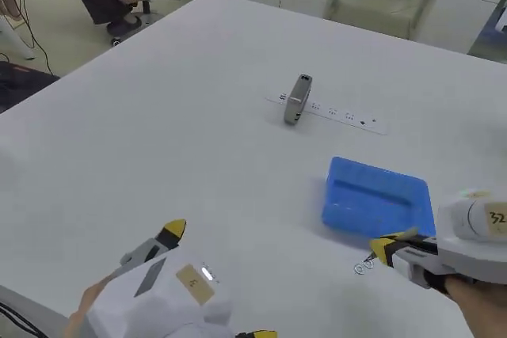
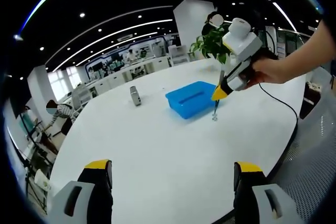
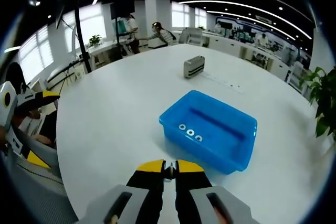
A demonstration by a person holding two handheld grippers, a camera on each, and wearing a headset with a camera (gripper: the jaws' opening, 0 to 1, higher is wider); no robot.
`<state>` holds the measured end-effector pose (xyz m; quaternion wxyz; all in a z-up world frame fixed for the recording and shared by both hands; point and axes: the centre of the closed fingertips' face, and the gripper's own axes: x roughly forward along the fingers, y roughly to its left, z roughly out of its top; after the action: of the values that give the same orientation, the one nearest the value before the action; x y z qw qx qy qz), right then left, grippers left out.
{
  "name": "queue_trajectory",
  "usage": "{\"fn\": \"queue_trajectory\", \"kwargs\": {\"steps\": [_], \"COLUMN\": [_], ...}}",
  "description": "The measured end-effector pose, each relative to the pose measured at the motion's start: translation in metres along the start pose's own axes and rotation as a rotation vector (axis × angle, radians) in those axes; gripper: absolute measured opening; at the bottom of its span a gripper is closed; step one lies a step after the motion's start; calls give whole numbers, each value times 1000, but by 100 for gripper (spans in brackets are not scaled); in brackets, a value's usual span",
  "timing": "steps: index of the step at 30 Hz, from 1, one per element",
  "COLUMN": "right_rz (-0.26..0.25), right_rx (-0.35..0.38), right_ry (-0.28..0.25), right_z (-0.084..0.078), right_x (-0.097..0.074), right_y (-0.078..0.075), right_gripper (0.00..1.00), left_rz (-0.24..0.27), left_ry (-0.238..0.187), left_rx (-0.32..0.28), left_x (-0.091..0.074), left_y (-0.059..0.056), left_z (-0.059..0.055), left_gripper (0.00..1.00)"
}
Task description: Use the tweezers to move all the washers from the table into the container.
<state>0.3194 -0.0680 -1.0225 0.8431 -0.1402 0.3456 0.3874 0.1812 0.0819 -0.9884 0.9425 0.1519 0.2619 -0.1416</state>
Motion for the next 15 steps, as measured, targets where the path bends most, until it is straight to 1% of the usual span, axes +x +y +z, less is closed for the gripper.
{"fn": "queue_trajectory", "kwargs": {"steps": [2,11,13,14,15], "right_rz": [3,1,-1,1,-2], "right_rx": [2,4,1,6,13], "right_ry": [15,41,46,35,40], "right_z": [-4,-10,-12,-10,-10], "right_x": [3,11,12,12,12], "right_y": [-1,-4,-5,-4,-5], "right_gripper": [3,3,3,3,3], "left_rz": [1,2,2,2,3], "left_ry": [4,7,7,7,7], "left_rx": [2,6,5,5,5], "left_x": [0,0,0,0,0], "left_y": [0,0,0,0,1], "left_z": [-1,-1,-1,-1,-1], "left_gripper": [99,98,98,98,98]}}
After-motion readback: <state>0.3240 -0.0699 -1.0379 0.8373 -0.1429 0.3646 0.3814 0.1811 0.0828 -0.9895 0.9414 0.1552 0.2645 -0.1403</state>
